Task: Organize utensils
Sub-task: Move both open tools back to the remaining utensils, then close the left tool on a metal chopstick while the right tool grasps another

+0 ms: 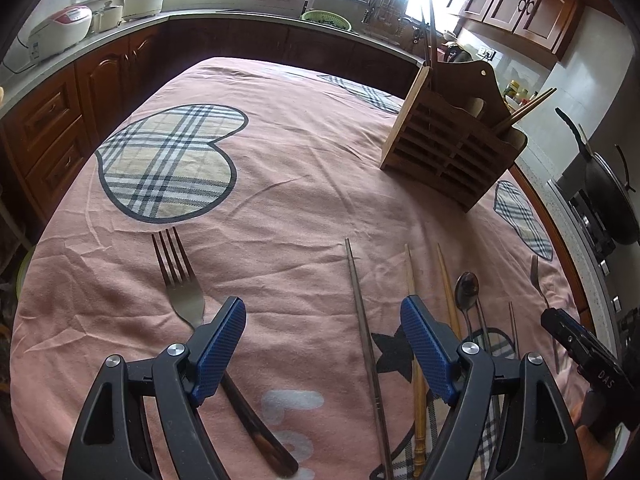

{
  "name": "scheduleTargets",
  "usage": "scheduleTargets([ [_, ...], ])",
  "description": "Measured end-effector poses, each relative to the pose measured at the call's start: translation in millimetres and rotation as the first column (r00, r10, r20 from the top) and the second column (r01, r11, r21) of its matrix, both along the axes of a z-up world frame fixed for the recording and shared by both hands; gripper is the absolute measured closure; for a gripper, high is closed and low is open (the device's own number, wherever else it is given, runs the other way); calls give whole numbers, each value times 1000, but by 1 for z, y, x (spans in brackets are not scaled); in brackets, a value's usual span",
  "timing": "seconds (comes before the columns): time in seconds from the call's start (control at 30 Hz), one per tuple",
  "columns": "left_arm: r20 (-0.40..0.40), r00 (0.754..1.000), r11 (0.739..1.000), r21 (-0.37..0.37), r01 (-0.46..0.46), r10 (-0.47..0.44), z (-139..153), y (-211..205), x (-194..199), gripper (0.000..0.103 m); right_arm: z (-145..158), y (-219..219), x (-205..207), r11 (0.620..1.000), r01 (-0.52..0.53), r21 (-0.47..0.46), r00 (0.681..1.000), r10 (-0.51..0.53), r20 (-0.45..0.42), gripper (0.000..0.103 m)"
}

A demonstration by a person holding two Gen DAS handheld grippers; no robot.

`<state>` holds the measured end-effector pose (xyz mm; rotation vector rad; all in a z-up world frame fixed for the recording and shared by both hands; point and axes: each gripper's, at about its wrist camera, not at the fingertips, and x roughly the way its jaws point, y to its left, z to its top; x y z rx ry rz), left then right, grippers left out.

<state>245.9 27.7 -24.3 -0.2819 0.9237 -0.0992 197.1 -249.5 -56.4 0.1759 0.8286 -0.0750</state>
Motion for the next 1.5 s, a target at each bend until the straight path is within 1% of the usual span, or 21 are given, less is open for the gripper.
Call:
scheduleTargets([
  [0.13, -9, 1000, 1000, 14, 14, -13, -4, -6, 10, 24, -7, 0, 5, 1000, 3, -7, 1000, -3, -27, 35],
  [0.27, -35, 999, 999, 36, 34, -32, -13, -14, 25, 26, -15, 0, 12, 1000, 0, -12, 999, 0, -53, 42],
  [0.37, -56, 997, 997, 48, 54, -51, -20, -21, 37, 33, -21, 0, 17, 1000, -4, -10, 997, 3, -75, 47],
  [0.53, -89, 992, 994, 59, 92, -87, -31, -31, 58, 44, -29, -1, 25, 1000, -8, -18, 995, 6, -103, 52],
  [0.57, -96, 991, 993, 62, 99, -93, -33, -33, 61, 48, -31, 0, 26, 1000, -10, -23, 994, 8, -109, 55],
  [0.6, -97, 991, 992, 76, 103, -95, -36, -36, 64, 49, -33, 1, 29, 999, -14, -31, 993, 10, -118, 57],
  [0.63, -90, 991, 989, 98, 111, -102, -36, -40, 66, 50, -36, 1, 31, 999, -17, -37, 992, 12, -129, 61],
  [0.7, -86, 989, 982, 133, 131, -120, -39, -47, 68, 62, -39, 5, 34, 997, -26, -67, 991, 17, -132, 63],
  [0.73, -82, 988, 979, 148, 139, -128, -40, -50, 68, 66, -40, 6, 35, 996, -32, -82, 990, 20, -137, 63],
  [0.8, -77, 987, 974, 163, 155, -144, -41, -55, 69, 83, -40, 8, 38, 994, -35, -100, 990, 21, -139, 64],
  [0.83, -77, 986, 974, 159, 161, -150, -42, -56, 70, 87, -40, 9, 38, 993, -35, -111, 990, 19, -141, 69],
  [0.87, -78, 985, 975, 152, 165, -154, -43, -56, 71, 94, -40, 9, 39, 992, -33, -120, 990, 16, -141, 76],
  [0.9, -78, 984, 975, 146, 167, -157, -44, -56, 71, 96, -40, 8, 39, 992, -31, -121, 990, 13, -141, 80],
  [0.93, -77, 984, 975, 145, 169, -159, -44, -56, 70, 96, -40, 6, 39, 993, -28, -119, 990, 11, -141, 89],
  [1.0, -79, 984, 977, 129, 171, -162, -43, -54, 69, 97, -40, 3, 38, 995, -27, -98, 990, 13, -140, 97],
  [1.13, -84, 983, 985, 40, 168, -164, -37, -42, 64, 99, -36, -1, 36, 999, -27, -18, 991, 24, -134, 98],
  [1.27, -55, 984, 986, -16, 167, -168, -21, -31, 53, 100, -25, 1, 31, 999, -37, 36, 993, 41, -108, 99],
  [1.33, -36, 985, 985, -34, 167, -168, -11, -27, 46, 100, -17, 3, 29, 997, -46, 59, 995, 51, -89, 99],
  [1.5, 15, 987, 985, -61, 162, -161, 14, -15, 23, 100, 8, 6, 23, 995, -59, 77, 998, 62, -30, 99],
])
